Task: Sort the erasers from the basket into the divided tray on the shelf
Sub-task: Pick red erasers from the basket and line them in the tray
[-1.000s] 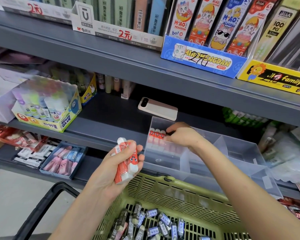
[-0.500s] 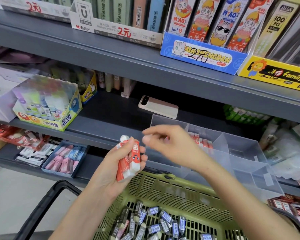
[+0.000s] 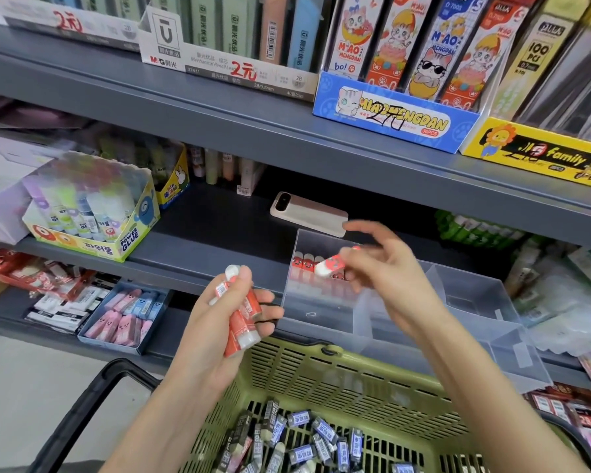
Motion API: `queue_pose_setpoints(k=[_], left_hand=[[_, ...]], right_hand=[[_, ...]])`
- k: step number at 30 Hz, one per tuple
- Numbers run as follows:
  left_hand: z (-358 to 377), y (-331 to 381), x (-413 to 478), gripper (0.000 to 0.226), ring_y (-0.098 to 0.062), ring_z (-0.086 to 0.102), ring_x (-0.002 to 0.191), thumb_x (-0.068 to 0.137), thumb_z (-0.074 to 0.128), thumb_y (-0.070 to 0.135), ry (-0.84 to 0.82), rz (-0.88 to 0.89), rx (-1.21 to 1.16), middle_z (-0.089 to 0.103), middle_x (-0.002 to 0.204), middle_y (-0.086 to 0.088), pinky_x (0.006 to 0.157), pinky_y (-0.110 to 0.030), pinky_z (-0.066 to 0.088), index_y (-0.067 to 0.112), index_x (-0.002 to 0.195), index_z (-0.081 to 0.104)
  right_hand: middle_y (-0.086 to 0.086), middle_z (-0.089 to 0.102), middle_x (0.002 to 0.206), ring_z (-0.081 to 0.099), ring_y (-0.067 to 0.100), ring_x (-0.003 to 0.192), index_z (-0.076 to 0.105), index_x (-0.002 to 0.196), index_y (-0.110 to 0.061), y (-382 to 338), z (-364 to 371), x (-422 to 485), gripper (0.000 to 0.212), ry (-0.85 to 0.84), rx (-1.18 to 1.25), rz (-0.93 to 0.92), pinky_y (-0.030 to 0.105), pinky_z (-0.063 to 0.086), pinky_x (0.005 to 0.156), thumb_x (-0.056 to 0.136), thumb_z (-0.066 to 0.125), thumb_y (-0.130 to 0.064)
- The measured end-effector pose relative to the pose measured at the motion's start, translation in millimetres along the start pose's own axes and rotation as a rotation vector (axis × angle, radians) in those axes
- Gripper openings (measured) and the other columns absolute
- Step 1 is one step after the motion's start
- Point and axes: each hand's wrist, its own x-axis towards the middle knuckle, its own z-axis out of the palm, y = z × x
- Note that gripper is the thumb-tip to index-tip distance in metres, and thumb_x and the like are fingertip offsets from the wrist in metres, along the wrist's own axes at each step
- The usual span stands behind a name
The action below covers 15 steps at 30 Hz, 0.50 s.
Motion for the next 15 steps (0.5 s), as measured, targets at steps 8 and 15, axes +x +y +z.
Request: queue_pose_setpoints(k=[8,15], left_hand=[[1.2,-1.5,-0.5,0.030,-0.019,0.067,0.055,0.066,0.067,0.033,-0.017,0.004,0.026,0.067,0.065,-0.008,0.039,-0.022,0.046,0.011,0.084,0.057],[0.2,-0.9,-0.1,0.032,-0.019,0.066,0.055,0.064,0.069,0.033,-0.013,0.006,0.017,0.067,0.066,-0.007,0.039,-0.021,0.045,0.011,0.084,0.058]], right_hand=[[-0.003,0.069,0.076,0.062,0.018,0.078,0.059,0.063,-0.024,29.5,-9.9,39.8,0.031,0.424,-0.868,0.038,0.024,0.037,0.062,0.063,0.079,-0.048],[0.004,0.068,0.082,0.063,0.024,0.084,0.069,0.080,-0.017,37.9,11.9,50.9,0.037,0.377,-1.294,-0.038,0.023,0.036,0.060,0.076,0.061,-0.052]])
